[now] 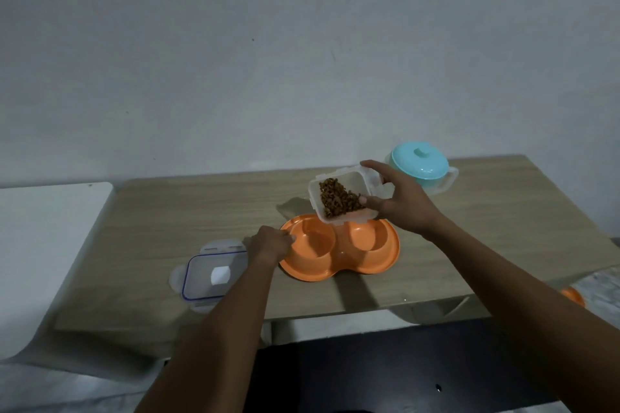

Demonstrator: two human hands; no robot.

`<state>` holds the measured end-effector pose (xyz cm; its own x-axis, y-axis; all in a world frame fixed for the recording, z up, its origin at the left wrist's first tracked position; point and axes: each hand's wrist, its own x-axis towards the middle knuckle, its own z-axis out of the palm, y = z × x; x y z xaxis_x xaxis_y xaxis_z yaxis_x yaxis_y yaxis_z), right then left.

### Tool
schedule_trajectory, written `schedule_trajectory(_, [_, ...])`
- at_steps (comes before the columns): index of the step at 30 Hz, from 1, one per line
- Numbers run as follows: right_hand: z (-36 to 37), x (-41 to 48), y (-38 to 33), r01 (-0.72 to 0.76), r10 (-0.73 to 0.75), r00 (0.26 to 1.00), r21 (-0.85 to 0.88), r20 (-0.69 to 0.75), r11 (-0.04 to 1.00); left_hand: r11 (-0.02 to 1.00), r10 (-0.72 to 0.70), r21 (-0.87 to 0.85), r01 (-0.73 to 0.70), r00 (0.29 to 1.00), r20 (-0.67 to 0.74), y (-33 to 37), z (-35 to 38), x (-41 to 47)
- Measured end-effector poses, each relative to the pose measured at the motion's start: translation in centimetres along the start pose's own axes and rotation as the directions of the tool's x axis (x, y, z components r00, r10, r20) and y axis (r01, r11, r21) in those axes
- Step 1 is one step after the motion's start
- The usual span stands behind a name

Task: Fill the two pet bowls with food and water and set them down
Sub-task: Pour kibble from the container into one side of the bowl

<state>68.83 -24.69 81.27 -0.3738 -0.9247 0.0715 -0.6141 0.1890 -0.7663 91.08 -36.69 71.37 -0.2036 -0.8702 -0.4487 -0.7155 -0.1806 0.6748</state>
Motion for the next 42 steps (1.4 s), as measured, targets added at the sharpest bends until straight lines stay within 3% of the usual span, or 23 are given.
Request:
schedule_trajectory(11, [1.4, 0.2, 0.6, 0.093, -0.088, 0.995, -0.183, 0.039, 0.979, 0.999, 0.003, -0.049, -0.002, 1.000, 0.027, -0.2, -0.2, 0.1])
schedule_trajectory(42, [1.9, 0.3, 0.3, 0.091, -0.084, 0.995, -0.172, 0.045, 0.981, 0.995, -0.026, -0.097, 0.030, 0.998, 0.049, -0.1, -0.4, -0.4])
